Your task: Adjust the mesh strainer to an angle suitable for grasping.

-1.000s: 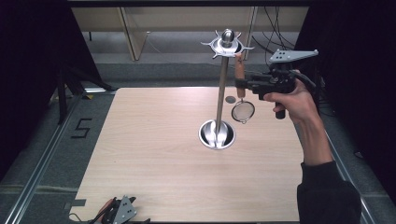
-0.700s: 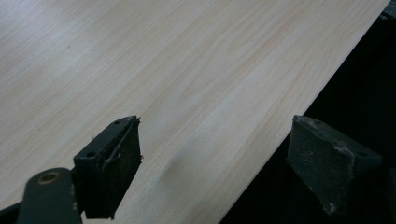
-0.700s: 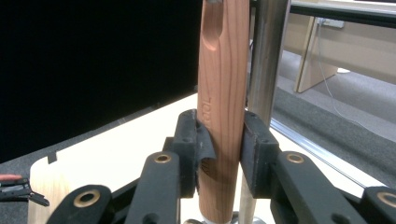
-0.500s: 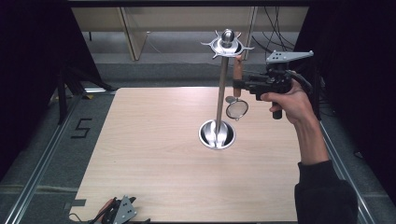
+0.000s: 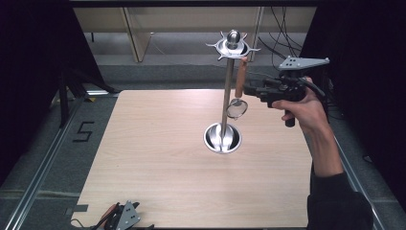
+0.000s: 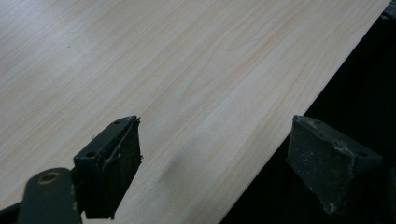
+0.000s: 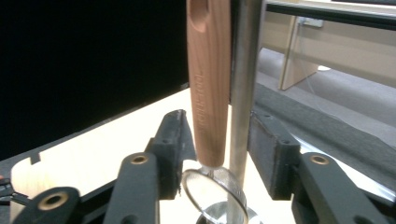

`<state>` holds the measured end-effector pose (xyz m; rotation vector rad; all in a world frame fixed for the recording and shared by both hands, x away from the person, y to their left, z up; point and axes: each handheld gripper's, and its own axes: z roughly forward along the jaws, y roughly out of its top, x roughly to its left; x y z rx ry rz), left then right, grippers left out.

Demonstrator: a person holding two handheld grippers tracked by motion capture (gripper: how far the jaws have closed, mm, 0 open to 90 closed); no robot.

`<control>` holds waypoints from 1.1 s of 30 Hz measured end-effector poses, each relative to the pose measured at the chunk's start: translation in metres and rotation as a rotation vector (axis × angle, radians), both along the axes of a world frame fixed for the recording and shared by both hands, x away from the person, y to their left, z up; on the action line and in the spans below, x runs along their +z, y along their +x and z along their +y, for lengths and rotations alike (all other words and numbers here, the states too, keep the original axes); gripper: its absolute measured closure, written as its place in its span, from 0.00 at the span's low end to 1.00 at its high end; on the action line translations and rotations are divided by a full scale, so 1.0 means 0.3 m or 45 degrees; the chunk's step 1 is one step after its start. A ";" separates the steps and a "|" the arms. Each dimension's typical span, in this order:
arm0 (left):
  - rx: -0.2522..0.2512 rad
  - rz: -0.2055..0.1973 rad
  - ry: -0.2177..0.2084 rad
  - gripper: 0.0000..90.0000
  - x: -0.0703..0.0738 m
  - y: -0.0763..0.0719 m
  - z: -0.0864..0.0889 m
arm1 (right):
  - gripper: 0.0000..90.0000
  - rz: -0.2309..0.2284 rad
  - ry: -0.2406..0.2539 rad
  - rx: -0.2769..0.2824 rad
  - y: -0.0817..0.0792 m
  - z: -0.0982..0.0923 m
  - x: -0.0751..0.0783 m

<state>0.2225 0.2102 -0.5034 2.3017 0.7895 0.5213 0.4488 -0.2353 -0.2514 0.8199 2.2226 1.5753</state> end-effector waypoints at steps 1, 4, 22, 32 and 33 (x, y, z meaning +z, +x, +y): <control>-0.002 -0.002 0.001 0.18 0.000 0.001 0.000 | 0.61 -0.016 0.009 -0.011 -0.010 -0.014 0.000; 0.005 -0.017 0.003 0.18 -0.002 0.001 -0.001 | 0.59 -0.032 0.003 -0.017 -0.023 -0.022 -0.001; -0.015 -0.006 -0.009 0.18 0.000 0.002 0.003 | 0.50 -0.136 -0.085 -0.114 -0.121 -0.018 -0.054; -0.014 -0.008 -0.011 0.18 -0.001 0.002 0.003 | 0.50 -0.147 -0.090 -0.122 -0.135 -0.034 -0.095; -0.016 -0.006 -0.010 0.18 0.000 0.002 0.003 | 0.50 -0.141 -0.085 -0.114 -0.137 -0.032 -0.104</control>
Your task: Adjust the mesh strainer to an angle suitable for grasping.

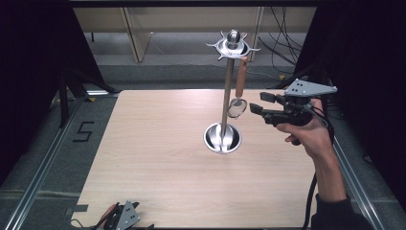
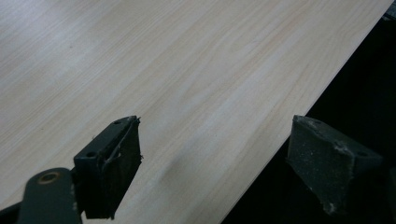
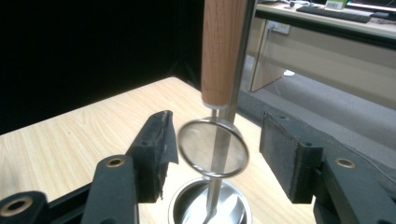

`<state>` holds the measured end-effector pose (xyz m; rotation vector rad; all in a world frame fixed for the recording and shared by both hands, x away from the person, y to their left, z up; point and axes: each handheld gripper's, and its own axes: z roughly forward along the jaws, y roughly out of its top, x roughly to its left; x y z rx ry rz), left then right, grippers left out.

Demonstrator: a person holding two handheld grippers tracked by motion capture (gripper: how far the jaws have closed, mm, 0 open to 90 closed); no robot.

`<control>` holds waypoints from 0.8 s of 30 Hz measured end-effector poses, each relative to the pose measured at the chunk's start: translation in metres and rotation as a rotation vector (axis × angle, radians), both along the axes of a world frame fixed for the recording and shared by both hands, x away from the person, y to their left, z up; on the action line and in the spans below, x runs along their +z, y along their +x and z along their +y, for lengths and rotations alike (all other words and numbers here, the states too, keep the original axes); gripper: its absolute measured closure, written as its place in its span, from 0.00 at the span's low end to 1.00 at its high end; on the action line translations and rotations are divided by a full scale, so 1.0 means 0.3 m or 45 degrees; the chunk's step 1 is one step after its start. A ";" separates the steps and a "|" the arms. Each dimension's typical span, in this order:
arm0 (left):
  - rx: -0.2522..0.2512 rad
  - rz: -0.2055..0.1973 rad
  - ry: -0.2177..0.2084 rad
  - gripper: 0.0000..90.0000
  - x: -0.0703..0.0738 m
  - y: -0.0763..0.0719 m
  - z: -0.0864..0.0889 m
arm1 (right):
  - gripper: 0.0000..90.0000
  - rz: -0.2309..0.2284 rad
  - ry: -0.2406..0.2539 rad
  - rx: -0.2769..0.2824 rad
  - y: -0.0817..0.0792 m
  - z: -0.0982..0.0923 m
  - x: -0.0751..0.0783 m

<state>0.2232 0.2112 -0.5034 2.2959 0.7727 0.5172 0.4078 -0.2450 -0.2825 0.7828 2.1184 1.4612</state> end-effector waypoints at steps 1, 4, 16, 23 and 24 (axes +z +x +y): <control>0.002 0.001 0.000 0.18 0.000 0.000 0.000 | 0.50 -0.006 0.007 0.004 0.000 0.003 -0.008; 0.007 -0.003 0.001 0.18 -0.001 0.000 0.000 | 0.49 -0.003 0.001 0.000 -0.007 0.005 -0.026; 0.006 -0.003 0.002 0.18 -0.001 0.000 0.000 | 0.45 0.011 0.016 -0.016 -0.022 0.025 -0.083; 0.012 -0.007 -0.008 0.18 -0.002 -0.001 -0.002 | 0.43 -0.012 0.019 -0.020 -0.034 0.016 -0.102; 0.013 -0.007 -0.012 0.18 -0.002 -0.001 -0.002 | 0.43 0.006 0.025 -0.032 -0.039 0.018 -0.105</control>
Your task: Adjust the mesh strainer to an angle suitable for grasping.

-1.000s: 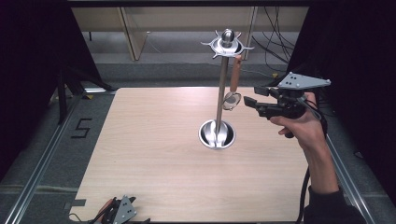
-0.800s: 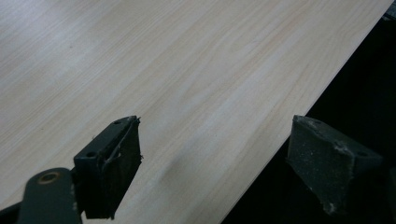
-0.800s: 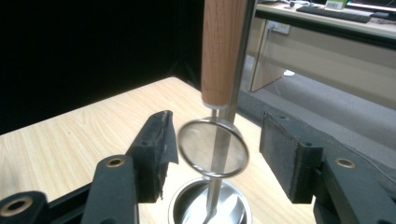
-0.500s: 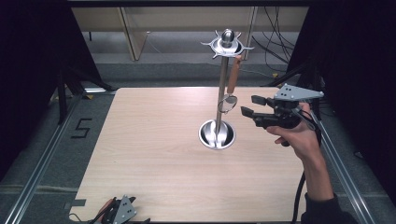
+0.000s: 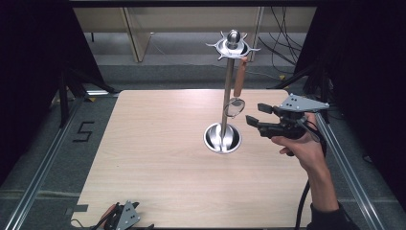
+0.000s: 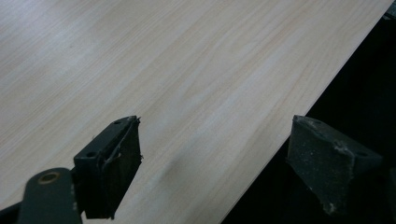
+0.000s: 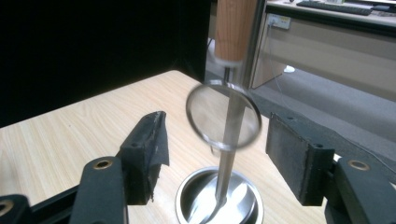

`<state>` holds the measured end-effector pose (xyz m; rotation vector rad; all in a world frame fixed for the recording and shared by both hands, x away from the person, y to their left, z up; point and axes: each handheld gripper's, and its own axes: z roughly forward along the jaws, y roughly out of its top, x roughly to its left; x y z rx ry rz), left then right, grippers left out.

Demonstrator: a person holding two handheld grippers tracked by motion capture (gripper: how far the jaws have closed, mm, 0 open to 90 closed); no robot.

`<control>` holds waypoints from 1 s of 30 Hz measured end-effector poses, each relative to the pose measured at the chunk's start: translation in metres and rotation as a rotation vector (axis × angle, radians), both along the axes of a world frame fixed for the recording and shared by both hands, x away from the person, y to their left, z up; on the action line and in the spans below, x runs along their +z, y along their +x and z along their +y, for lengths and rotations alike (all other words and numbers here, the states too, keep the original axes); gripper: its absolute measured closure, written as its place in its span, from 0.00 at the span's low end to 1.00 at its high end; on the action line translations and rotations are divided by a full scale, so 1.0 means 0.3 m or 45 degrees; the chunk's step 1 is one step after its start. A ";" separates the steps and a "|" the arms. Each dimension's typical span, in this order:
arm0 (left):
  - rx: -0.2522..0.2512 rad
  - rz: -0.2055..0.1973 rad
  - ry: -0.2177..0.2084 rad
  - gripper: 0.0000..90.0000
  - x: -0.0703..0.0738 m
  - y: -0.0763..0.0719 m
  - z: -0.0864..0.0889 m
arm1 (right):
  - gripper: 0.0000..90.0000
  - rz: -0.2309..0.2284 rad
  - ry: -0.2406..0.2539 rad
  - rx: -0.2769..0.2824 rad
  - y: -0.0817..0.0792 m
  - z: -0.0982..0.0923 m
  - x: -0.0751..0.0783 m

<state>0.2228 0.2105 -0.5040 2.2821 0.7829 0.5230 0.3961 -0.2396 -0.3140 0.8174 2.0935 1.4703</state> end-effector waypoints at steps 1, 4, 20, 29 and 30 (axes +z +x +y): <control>-0.002 0.003 -0.003 0.19 0.001 -0.001 0.000 | 0.43 -0.011 -0.016 0.004 0.001 -0.004 0.000; -0.002 0.001 -0.001 0.18 0.001 -0.001 0.000 | 0.43 -0.003 -0.010 0.011 -0.003 0.000 -0.009; -0.016 -0.004 0.015 0.18 0.005 0.001 0.005 | 0.41 0.025 -0.040 -0.014 -0.004 0.013 -0.046; -0.015 0.003 0.029 0.18 0.009 0.004 0.004 | 0.40 0.070 -0.055 0.013 -0.017 0.032 -0.069; -0.013 0.004 0.025 0.19 0.009 0.003 0.003 | 0.40 0.041 -0.056 -0.003 -0.017 0.034 -0.074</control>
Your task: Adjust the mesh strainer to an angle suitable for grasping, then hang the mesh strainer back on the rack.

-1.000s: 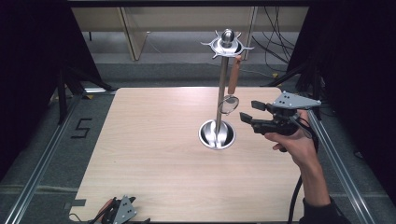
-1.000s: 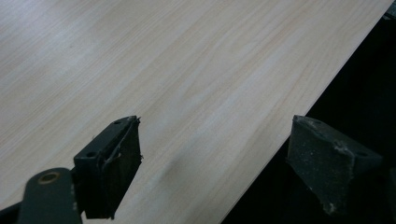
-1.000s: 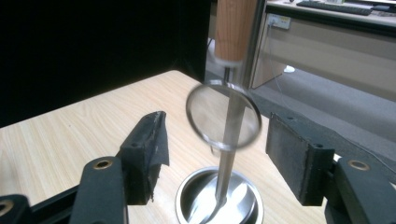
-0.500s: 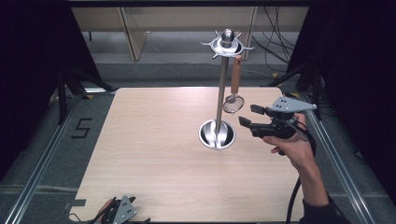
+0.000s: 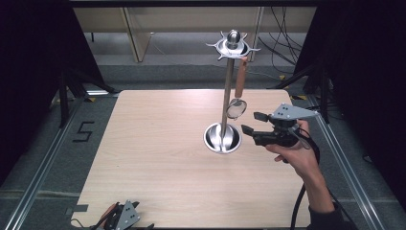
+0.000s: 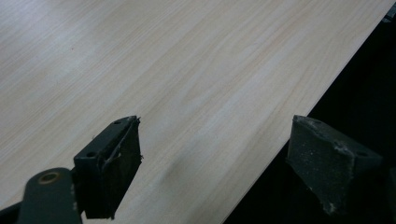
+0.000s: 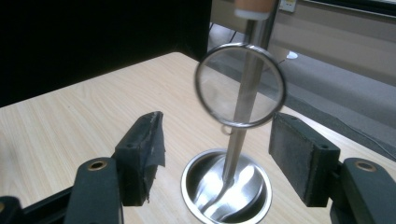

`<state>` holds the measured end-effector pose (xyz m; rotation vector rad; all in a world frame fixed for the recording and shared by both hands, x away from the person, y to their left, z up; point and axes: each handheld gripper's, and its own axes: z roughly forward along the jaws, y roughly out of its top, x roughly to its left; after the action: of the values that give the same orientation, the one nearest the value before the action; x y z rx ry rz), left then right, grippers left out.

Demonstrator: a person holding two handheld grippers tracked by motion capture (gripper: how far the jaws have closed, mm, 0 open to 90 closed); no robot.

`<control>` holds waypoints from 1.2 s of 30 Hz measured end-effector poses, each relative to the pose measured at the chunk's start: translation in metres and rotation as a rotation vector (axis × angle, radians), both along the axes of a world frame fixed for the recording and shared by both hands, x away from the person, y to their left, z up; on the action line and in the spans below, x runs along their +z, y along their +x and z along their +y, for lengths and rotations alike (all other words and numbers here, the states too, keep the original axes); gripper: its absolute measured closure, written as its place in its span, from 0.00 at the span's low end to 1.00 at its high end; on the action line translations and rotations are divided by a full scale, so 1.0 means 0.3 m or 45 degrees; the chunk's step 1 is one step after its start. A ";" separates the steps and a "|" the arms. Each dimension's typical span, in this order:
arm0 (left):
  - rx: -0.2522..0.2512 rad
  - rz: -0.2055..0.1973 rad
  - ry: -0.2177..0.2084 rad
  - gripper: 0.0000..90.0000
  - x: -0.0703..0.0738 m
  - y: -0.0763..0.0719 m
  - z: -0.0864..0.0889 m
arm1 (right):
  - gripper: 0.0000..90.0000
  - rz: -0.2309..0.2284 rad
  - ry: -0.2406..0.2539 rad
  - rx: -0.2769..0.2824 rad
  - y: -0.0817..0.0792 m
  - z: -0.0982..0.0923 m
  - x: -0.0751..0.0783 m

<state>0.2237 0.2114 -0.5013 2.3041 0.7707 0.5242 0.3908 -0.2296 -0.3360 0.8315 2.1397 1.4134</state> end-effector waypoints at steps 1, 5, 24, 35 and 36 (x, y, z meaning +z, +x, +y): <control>0.003 -0.002 0.001 0.19 0.000 0.000 0.000 | 0.40 0.037 -0.006 0.012 -0.004 0.000 -0.001; 0.002 0.002 -0.001 0.19 0.001 0.001 0.000 | 0.40 0.050 -0.009 0.004 -0.007 0.006 -0.014; 0.007 0.016 -0.011 0.19 0.004 -0.001 -0.004 | 0.39 0.118 -0.088 0.033 0.002 0.031 -0.120; 0.006 0.004 0.009 0.18 0.005 0.000 -0.006 | 0.39 0.164 -0.124 0.071 -0.002 0.067 -0.164; 0.002 -0.001 0.022 0.19 0.005 0.000 -0.005 | 0.39 0.157 -0.121 0.066 -0.001 0.070 -0.169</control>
<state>0.2236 0.2098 -0.4997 2.3194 0.7707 0.5342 0.3907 -0.2087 -0.3868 0.8528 2.3174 1.3046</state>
